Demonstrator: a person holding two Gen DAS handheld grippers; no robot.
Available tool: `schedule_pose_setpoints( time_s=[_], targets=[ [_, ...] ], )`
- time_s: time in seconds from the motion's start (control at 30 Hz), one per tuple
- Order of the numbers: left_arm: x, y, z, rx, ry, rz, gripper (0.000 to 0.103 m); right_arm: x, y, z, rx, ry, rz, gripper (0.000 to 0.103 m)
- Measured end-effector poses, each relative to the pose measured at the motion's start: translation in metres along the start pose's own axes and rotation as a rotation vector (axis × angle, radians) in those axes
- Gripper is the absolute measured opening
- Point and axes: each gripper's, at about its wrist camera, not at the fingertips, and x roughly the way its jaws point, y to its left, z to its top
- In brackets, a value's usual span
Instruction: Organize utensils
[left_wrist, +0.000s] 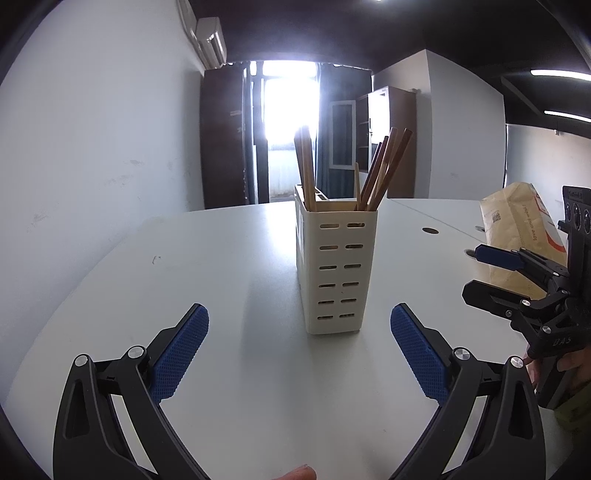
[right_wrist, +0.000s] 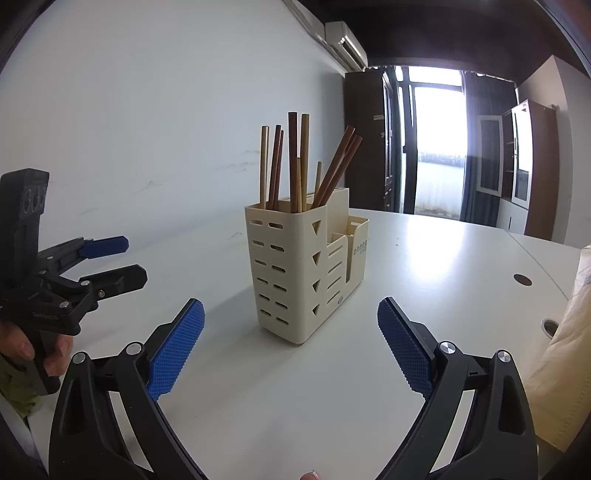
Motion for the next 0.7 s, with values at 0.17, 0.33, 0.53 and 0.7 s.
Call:
schedule_pose_setpoints(
  time_s=[0.17,0.33,0.53,0.7],
  targets=[
    [0.0022,-0.0014,-0.0005,0.004,0.010,0.001,0.097,-0.0009,0.0000,-0.0003,0.000,0.001,0.001,0.096],
    [0.0053,-0.0016,-0.0004,0.000,0.019,0.014,0.097,-0.0004,0.0002,-0.0005,-0.003,0.008,0.004,0.096],
    [0.0021,-0.0003,-0.0003,0.003,0.003,0.009,0.097,-0.0005,0.0015,-0.0009,-0.008,0.014,0.009,0.096],
    [0.0002,-0.0022,-0.0008,0.007,0.000,-0.002,0.097,-0.0011,0.0018,-0.0010,-0.008,0.014,0.011,0.096]
  ],
)
